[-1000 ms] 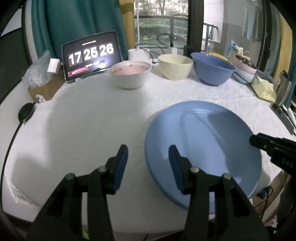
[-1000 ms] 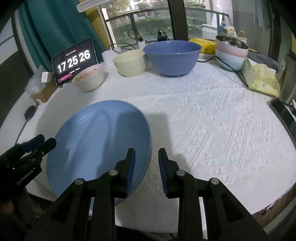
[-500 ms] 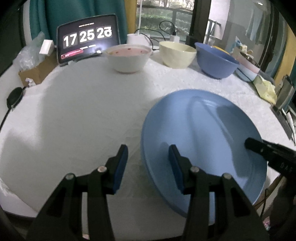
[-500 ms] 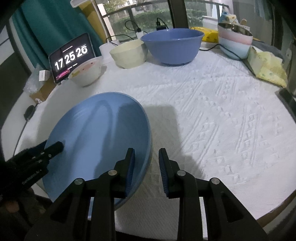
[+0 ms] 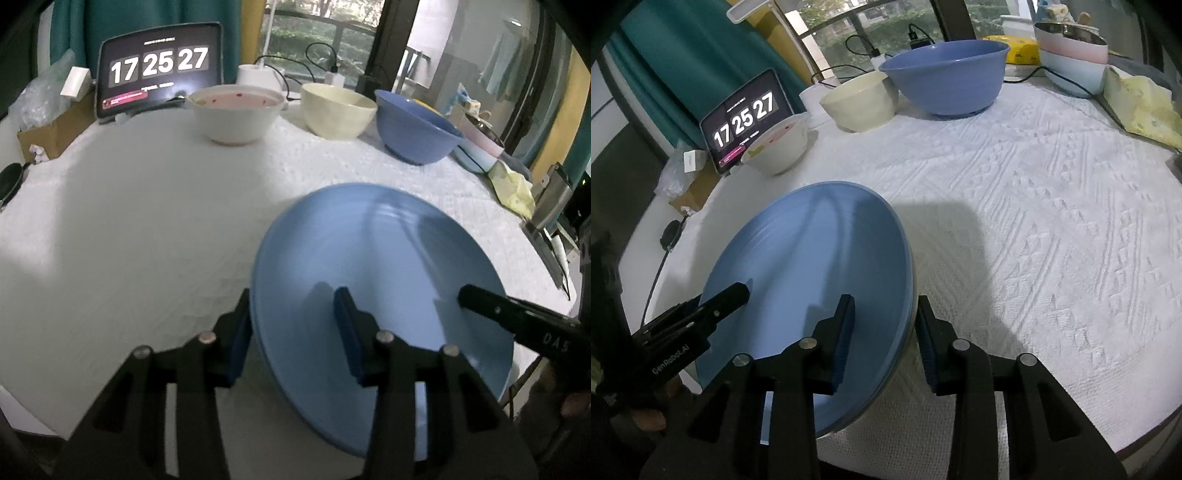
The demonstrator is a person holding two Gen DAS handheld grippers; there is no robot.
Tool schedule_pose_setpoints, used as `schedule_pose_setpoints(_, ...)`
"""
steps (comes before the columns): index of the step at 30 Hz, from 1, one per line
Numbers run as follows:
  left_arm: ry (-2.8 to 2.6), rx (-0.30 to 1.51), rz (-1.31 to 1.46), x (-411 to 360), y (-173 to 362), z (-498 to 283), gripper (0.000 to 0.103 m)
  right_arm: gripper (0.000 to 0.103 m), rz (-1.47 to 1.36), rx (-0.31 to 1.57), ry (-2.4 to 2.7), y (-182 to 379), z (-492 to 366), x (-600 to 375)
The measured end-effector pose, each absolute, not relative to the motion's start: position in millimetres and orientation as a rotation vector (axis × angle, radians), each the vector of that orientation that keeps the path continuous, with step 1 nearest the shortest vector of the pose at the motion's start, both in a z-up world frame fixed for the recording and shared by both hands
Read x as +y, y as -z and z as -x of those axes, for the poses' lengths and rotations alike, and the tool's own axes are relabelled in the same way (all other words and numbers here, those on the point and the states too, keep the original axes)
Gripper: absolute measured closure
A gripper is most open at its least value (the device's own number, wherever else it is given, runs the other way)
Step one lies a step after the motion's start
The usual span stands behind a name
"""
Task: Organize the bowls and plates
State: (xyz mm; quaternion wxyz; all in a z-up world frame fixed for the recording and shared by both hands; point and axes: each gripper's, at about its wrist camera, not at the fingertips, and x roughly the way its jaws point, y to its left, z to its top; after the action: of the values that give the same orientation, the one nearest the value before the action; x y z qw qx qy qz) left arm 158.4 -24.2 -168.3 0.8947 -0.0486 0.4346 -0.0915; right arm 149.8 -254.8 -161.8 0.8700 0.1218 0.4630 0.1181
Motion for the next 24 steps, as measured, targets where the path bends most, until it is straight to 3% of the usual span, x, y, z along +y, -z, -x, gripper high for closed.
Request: schedule_pose_setpoints(24, 0.151, 0.838, 0.115, -3, 148, -175, 0.062, 0.069, -0.164, 0.921, -0.257, 136, -184, -230)
